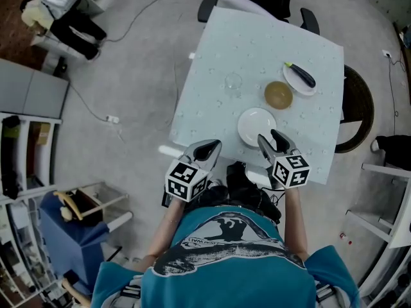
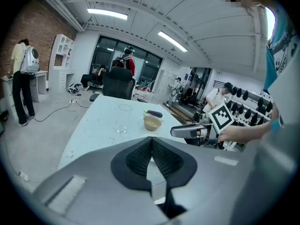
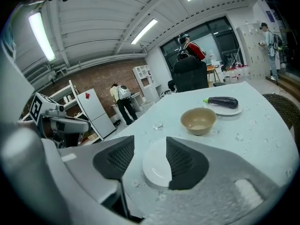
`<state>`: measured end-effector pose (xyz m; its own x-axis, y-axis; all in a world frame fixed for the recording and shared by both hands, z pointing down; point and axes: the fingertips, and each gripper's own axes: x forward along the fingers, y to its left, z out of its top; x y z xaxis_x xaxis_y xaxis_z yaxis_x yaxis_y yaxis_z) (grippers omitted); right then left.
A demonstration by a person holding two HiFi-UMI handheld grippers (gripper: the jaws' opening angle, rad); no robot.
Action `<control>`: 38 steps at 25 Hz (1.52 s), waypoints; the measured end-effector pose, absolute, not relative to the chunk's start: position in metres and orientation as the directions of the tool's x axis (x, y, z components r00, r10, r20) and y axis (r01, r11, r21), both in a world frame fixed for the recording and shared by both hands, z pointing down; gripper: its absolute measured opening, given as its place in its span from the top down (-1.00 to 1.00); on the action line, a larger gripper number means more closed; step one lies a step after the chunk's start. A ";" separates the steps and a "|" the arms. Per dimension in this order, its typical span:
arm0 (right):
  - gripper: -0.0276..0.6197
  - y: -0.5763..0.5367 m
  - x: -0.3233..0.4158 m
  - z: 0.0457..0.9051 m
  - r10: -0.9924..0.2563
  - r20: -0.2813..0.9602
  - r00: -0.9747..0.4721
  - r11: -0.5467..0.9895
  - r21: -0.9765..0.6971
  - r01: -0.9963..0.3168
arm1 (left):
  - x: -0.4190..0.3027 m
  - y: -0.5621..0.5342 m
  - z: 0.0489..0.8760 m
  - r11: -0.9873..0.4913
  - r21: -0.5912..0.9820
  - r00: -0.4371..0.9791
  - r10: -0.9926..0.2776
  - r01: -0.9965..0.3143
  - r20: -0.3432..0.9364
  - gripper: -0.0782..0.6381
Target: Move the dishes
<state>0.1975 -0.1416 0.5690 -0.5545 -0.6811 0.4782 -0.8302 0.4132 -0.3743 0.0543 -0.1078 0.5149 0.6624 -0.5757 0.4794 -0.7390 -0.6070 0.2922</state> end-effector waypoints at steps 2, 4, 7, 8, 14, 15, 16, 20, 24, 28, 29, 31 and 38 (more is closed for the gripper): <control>0.25 -0.132 0.186 0.565 -0.677 0.478 -0.559 0.421 -0.372 -0.827 | 0.047 -0.098 0.512 -0.605 0.294 0.663 -0.580 -0.740 0.474 0.75; 0.25 -0.121 0.175 0.561 -0.672 0.476 -0.568 0.433 -0.369 -0.822 | 0.038 -0.088 0.508 -0.600 0.295 0.660 -0.592 -0.744 0.462 0.75; 0.25 -0.105 0.154 0.556 -0.663 0.468 -0.584 0.459 -0.362 -0.811 | 0.021 -0.074 0.506 -0.589 0.289 0.650 -0.611 -0.754 0.452 0.75; 0.25 -0.100 0.148 0.555 -0.659 0.466 -0.590 0.468 -0.360 -0.807 | 0.015 -0.069 0.505 -0.587 0.284 0.646 -0.616 -0.758 0.452 0.75; 0.25 -0.069 0.118 0.545 -0.645 0.455 -0.614 0.515 -0.335 -0.789 | -0.006 -0.036 0.494 -0.590 0.277 0.648 -0.636 -0.759 0.419 0.75; 0.25 -0.063 0.114 0.543 -0.645 0.454 -0.616 0.520 -0.330 -0.788 | -0.009 -0.031 0.493 -0.593 0.275 0.650 -0.637 -0.756 0.415 0.75; 0.25 -0.057 0.111 0.542 -0.645 0.451 -0.616 0.523 -0.326 -0.787 | -0.011 -0.025 0.492 -0.599 0.270 0.653 -0.635 -0.754 0.413 0.75; 0.31 -0.033 0.099 0.535 -0.655 0.442 -0.612 0.525 -0.315 -0.790 | -0.014 -0.007 0.491 -0.638 0.230 0.666 -0.616 -0.735 0.422 0.75; 0.39 -0.010 0.090 0.528 -0.664 0.424 -0.616 0.529 -0.317 -0.788 | -0.010 0.012 0.489 -0.659 0.236 0.689 -0.602 -0.714 0.404 0.75; 0.61 0.008 0.085 0.522 -0.676 0.403 -0.617 0.533 -0.310 -0.787 | -0.005 0.029 0.488 -0.681 0.238 0.711 -0.590 -0.693 0.383 0.75; 0.69 0.012 0.084 0.521 -0.681 0.398 -0.615 0.534 -0.306 -0.788 | -0.004 0.033 0.488 -0.686 0.237 0.715 -0.585 -0.688 0.382 0.75; 0.85 0.020 0.082 0.519 -0.687 0.387 -0.615 0.536 -0.301 -0.789 | -0.003 0.041 0.491 -0.696 0.234 0.722 -0.573 -0.679 0.388 0.75; 0.91 0.038 0.069 0.515 -0.674 0.362 -0.644 0.573 -0.295 -0.765 | -0.006 0.061 0.491 -0.706 0.219 0.723 -0.567 -0.673 0.396 0.75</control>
<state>0.0685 0.0381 0.5154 -0.6444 -0.6737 0.3618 -0.7647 0.5731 -0.2946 -0.0063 0.0611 0.4915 0.7228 -0.5667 0.3956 -0.6735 -0.7060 0.2191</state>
